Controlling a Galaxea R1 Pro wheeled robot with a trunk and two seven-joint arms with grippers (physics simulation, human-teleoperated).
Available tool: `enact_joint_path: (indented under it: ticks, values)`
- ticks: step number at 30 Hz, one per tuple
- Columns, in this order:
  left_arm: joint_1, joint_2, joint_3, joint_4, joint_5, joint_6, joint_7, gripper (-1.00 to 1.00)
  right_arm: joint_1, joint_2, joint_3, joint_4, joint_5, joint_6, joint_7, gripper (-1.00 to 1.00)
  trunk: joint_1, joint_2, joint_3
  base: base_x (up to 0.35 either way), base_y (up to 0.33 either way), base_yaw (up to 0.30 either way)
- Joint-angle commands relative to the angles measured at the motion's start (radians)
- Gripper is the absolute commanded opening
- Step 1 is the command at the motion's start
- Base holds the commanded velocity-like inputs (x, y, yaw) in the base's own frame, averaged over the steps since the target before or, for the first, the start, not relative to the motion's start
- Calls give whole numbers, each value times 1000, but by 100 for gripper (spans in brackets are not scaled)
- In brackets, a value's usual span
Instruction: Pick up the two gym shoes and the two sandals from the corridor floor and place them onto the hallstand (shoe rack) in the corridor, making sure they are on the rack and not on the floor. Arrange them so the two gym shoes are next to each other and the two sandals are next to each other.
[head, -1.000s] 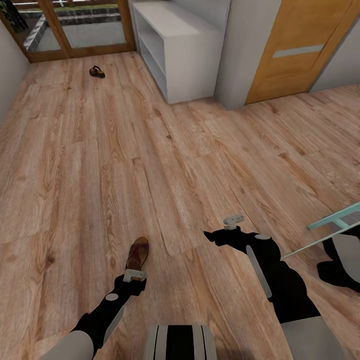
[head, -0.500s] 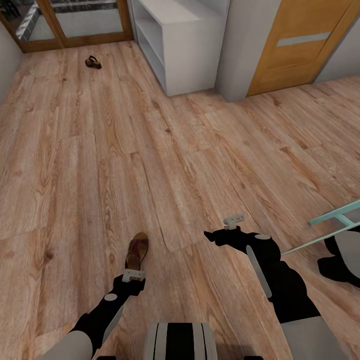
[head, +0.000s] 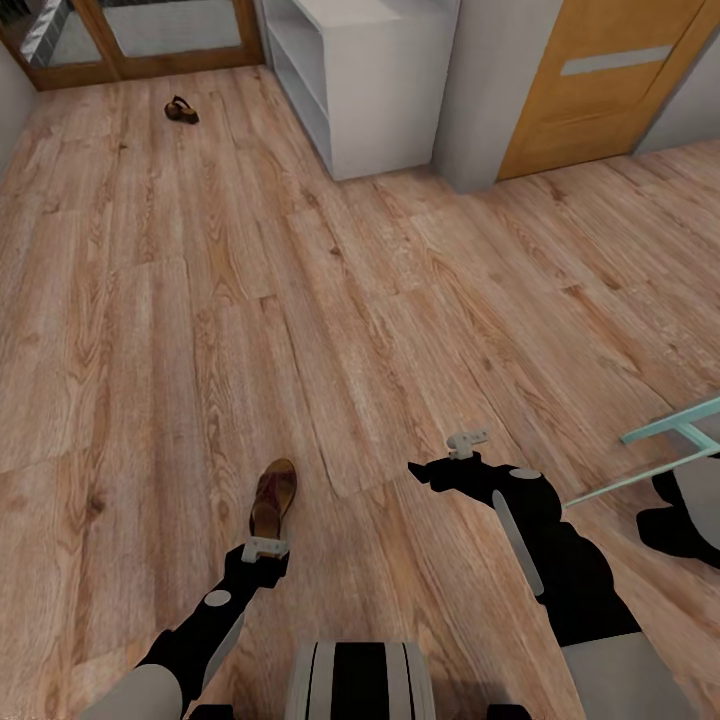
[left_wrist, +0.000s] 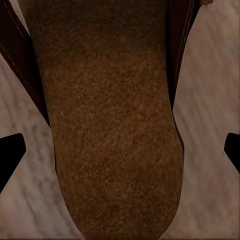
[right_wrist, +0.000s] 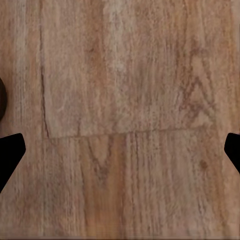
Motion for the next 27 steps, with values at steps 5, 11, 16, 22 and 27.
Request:
enact_joint_path:
  ticks: [5, 11, 16, 22, 27]
  values:
    - [-1, 1, -1, 1, -5, -5, 2, 100, 0, -1, 1, 0, -5, 5, -1, 100, 0, 0, -5, 0, 0, 0]
    - [0, 2, 0, 1, -4, -6, 2, 100, 0, -1, 1, -1, -5, 5, -1, 100, 1, -1, -15, 0, 0, 0]
    - [0, 2, 2, 1, -3, -7, 2, 100, 0, -1, 1, -1, -5, 5, -1, 100, 3, -2, -36, 0, 0, 0]
    - [-1, 2, 3, 1, -3, -7, 2, 100, -1, -1, 1, -1, -5, 5, -1, 100, 3, -2, -36, 0, 0, 0]
    - [-1, 2, 3, 1, -3, -7, 2, 100, 0, -1, 1, -1, -5, 5, -1, 100, 3, -2, -36, 0, 0, 0]
